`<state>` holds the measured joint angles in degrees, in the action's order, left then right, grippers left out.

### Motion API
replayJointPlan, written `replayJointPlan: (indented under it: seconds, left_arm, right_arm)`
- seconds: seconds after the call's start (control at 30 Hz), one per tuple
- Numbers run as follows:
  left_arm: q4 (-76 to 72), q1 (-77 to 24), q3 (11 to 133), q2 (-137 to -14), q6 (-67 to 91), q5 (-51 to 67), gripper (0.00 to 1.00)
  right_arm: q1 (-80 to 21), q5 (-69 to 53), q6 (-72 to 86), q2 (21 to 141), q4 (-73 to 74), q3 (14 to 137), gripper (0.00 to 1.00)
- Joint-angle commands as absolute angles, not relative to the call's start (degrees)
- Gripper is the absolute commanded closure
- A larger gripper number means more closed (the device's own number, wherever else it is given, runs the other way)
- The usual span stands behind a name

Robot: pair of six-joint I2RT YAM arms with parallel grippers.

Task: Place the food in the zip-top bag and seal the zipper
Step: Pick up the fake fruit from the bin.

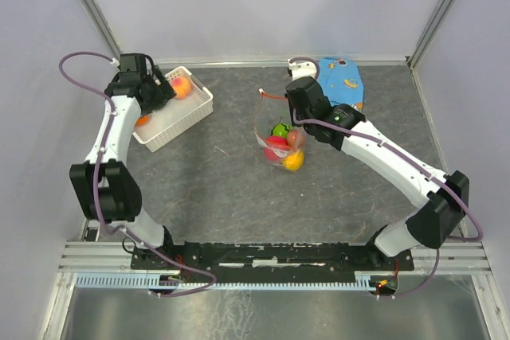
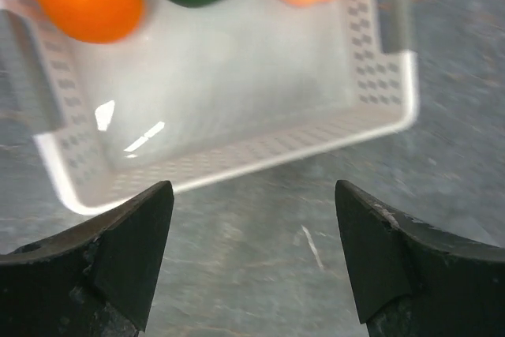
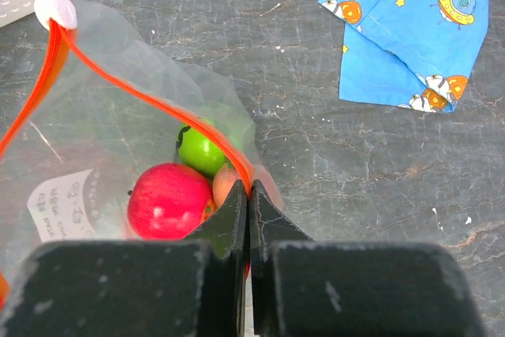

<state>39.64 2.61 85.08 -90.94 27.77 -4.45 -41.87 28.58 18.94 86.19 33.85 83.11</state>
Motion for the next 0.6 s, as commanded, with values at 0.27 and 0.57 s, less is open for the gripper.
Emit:
replayJointPlan:
  seconds: [0.27, 0.57]
  left_arm:
    - [39.00, 13.03, 96.31, -105.77, 14.17, -11.32, 0.09]
    - [39.28, 13.62, 103.81, -114.54, 5.88, -16.70, 0.08]
  right_arm:
    - [-41.37, 29.28, 17.25, 84.16, 31.11, 82.44, 0.99]
    - [-41.29, 28.36, 17.83, 85.63, 32.50, 83.46, 0.99]
